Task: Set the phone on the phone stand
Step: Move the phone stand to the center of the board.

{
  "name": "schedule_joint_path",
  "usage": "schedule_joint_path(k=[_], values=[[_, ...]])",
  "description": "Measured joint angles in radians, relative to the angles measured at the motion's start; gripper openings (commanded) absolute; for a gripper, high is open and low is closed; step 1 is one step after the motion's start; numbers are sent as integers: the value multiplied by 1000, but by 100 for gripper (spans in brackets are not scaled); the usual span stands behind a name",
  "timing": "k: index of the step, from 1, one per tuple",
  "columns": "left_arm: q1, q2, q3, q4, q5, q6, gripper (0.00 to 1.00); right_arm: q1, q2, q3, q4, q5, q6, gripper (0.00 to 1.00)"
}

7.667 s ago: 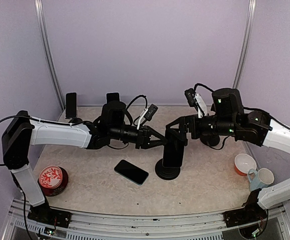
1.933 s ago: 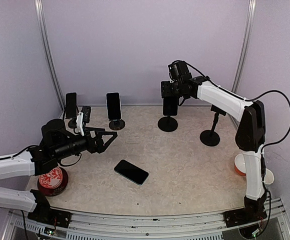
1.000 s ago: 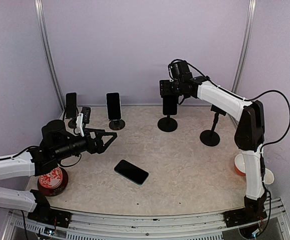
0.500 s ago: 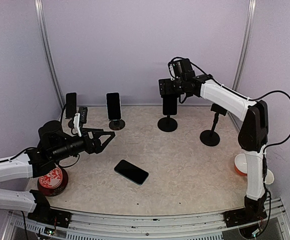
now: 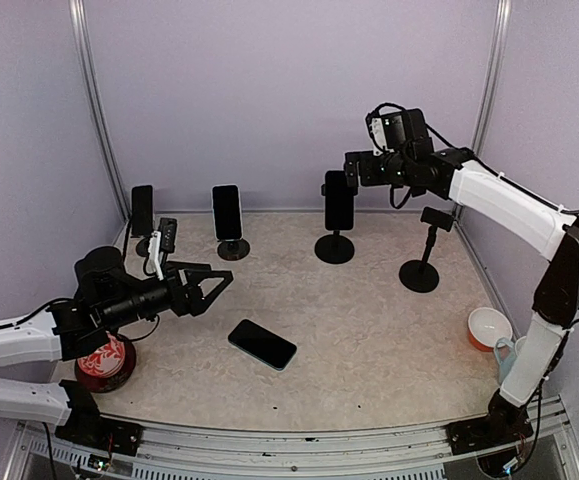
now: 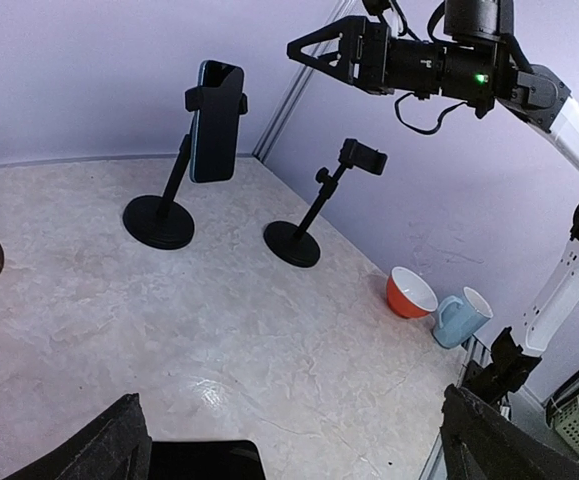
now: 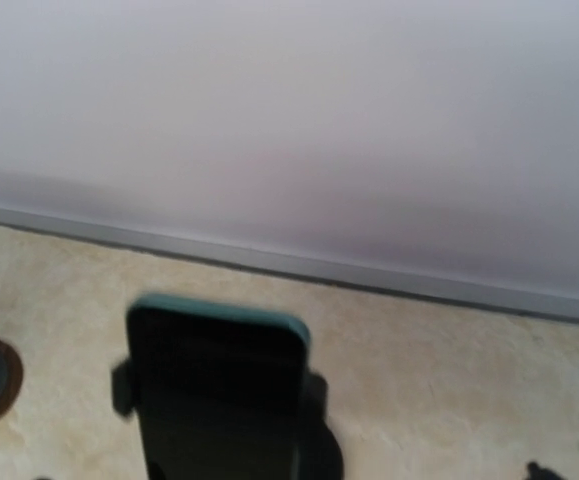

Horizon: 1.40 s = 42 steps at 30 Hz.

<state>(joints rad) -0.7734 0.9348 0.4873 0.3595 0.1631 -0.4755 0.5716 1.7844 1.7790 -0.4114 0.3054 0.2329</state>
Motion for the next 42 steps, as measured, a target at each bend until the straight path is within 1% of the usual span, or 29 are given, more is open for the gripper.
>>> schedule_joint_path(k=[4,8,12,15,19,22,27,33,35,37,42], values=[[-32,-10,0,-27,-16,-11,99,0,-84,-112,0,16,7,100],[-52,-11,0,-79,-31,-13,99,0,-204,-244,-11,51,25,100],[-60,-11,0,-131,-50,-14,99,0,-368,-383,-21,117,50,100],[-67,-11,-3,-138,-63,-14,99,0,-503,-484,-29,173,74,100],[-71,-5,-13,-154,-89,-14,99,0,-644,-597,-43,233,109,99],[-71,-4,-15,-174,-105,-8,99,0,-688,-651,-49,266,138,97],[-73,-36,-35,-189,-138,16,99,0,-700,-734,-66,299,174,92],[-75,-103,-126,-151,-145,21,99,-8,-706,-746,-91,320,196,86],[-75,-109,-154,-133,-145,21,99,-32,-714,-752,-86,313,195,83],[-75,-109,-170,-123,-146,22,99,-83,-720,-758,-75,282,189,82],[-75,-88,-165,-126,-163,24,99,-222,-701,-759,-45,140,175,77]])
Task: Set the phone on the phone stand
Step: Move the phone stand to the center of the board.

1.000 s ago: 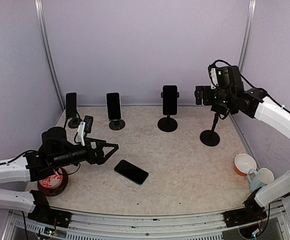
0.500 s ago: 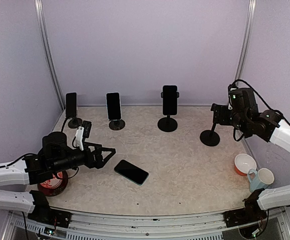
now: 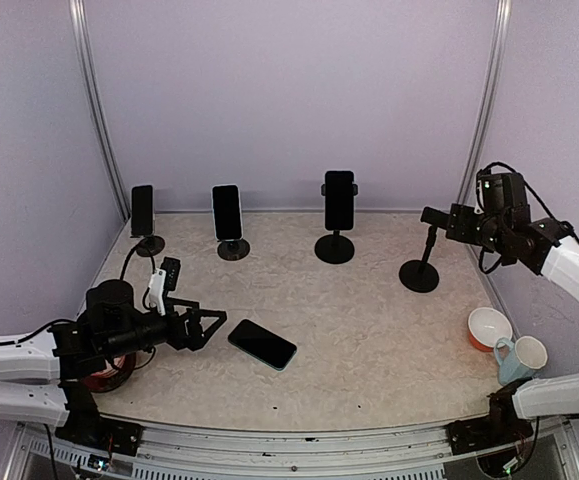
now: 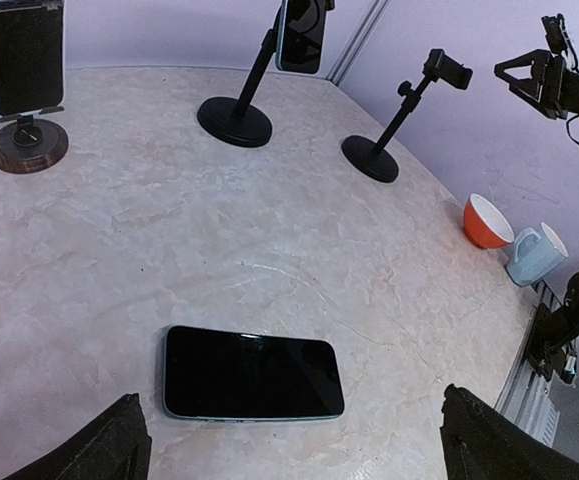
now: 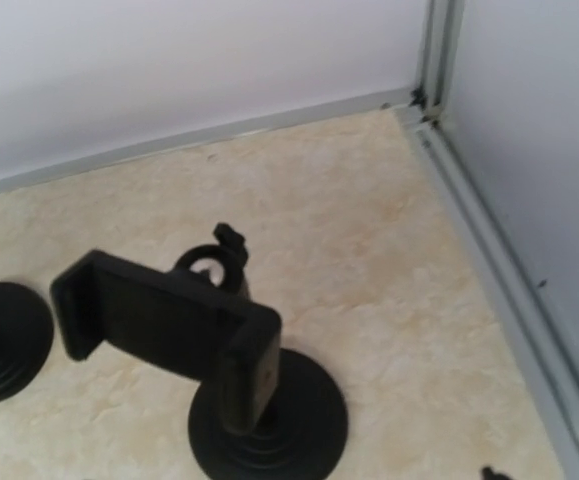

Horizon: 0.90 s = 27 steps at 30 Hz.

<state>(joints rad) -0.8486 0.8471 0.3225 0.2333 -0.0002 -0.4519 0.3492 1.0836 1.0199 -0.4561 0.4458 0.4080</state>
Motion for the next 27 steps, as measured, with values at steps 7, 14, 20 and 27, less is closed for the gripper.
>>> schedule_joint_path(k=[7,14,20,27], values=[[0,18,50,-33,-14,0,99,-93,78,0,40,-189,-17,70],[0,18,50,-40,-12,0,99,-143,126,0,108,-283,-19,65],[0,27,50,-39,-4,0,99,-192,192,-2,134,-336,-28,57],[0,37,49,-26,-4,-18,99,-215,192,-29,198,-360,-49,37]])
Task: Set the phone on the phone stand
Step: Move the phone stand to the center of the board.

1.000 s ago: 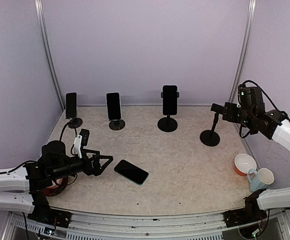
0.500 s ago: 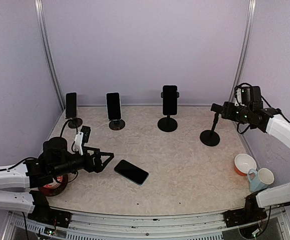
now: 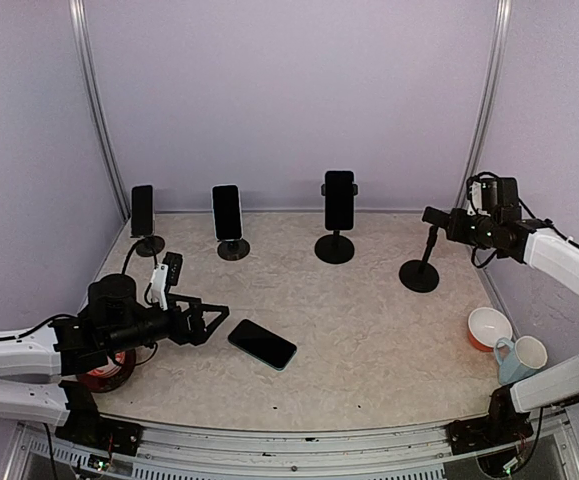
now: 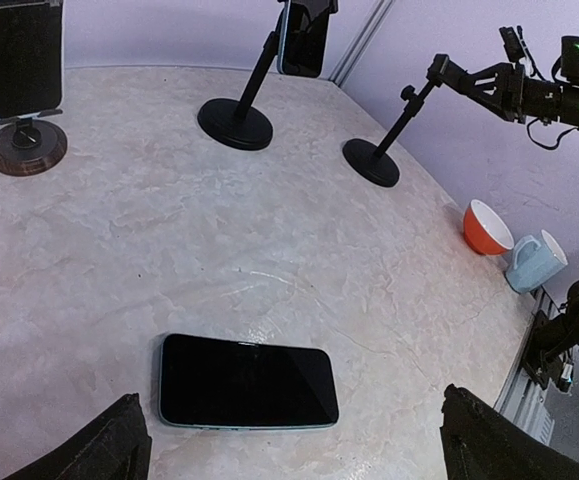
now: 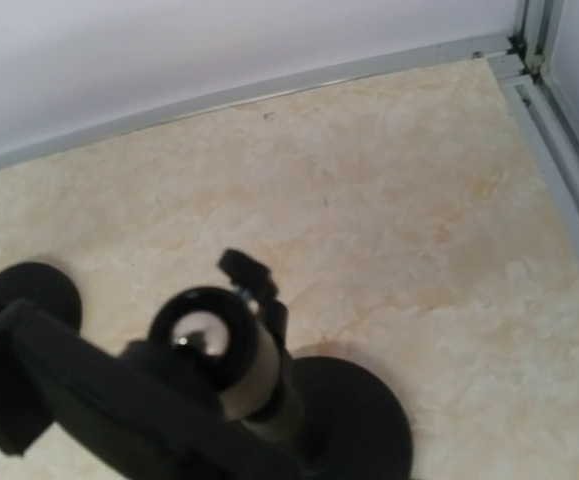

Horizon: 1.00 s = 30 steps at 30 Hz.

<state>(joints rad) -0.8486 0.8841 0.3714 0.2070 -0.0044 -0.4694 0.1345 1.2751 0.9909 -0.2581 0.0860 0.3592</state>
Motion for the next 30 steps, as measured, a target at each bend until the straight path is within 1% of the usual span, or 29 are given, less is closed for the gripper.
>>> schedule_joint_path(k=[2,4,5,9,15,25,30], values=[[0,0,0,8,0,-8,99,-3,2,-5,14,-21,-2,29],[0,0,-1,14,1,-20,99,-6,7,-5,27,-40,-2,28],[0,0,-1,17,1,-24,99,-6,9,-5,30,-45,-3,25],[0,0,-1,27,5,-42,99,-7,11,-5,40,-60,-10,10],[-6,18,-1,41,24,-72,99,-13,3,-16,48,-66,-24,0],[-42,29,-26,89,23,-118,99,-13,-78,-71,39,-140,-26,0],[-50,29,-40,102,23,-134,99,20,-120,-85,30,-196,-28,0]])
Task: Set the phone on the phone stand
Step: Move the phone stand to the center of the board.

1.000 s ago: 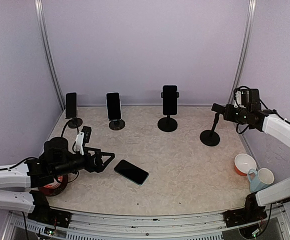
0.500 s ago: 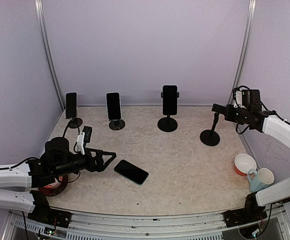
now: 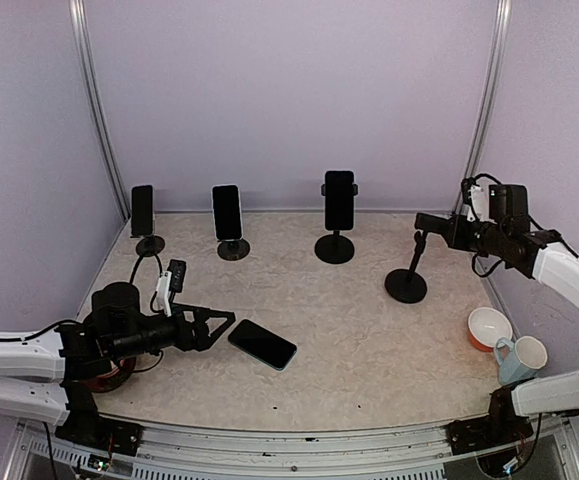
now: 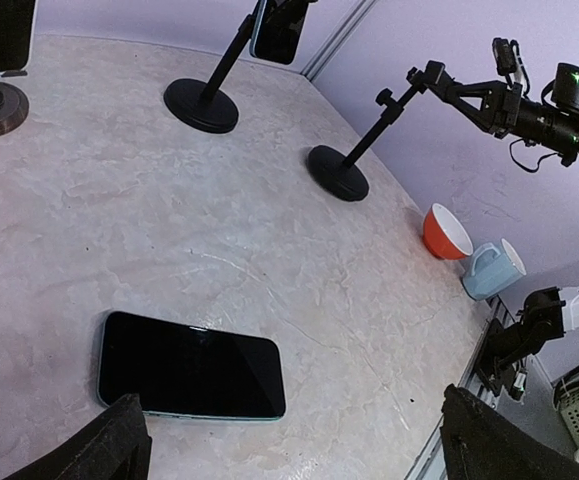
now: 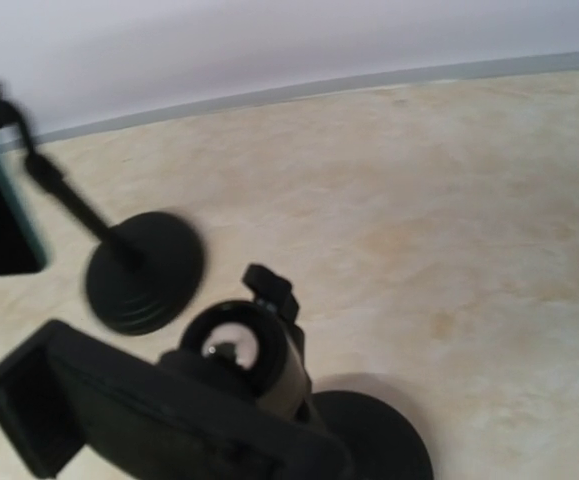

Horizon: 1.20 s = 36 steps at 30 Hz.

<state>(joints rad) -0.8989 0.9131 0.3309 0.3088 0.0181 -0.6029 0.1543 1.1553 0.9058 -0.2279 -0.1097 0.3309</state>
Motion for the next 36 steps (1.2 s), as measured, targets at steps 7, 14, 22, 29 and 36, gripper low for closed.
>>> schedule_joint_path(k=[7,14,22,29,36], values=[[-6,-9,-7,6,-1,-4,99,144,-23,-2,24,-30,-12,0],[-12,-31,-47,28,-8,-26,99,316,-22,-6,48,-3,-32,0],[-34,-32,-68,50,-17,-51,99,470,-12,-5,68,90,-31,0],[-50,-45,-69,50,-38,-67,99,554,47,-5,69,206,-46,0],[-69,-50,-74,50,-55,-78,99,576,53,-5,93,267,-49,1]])
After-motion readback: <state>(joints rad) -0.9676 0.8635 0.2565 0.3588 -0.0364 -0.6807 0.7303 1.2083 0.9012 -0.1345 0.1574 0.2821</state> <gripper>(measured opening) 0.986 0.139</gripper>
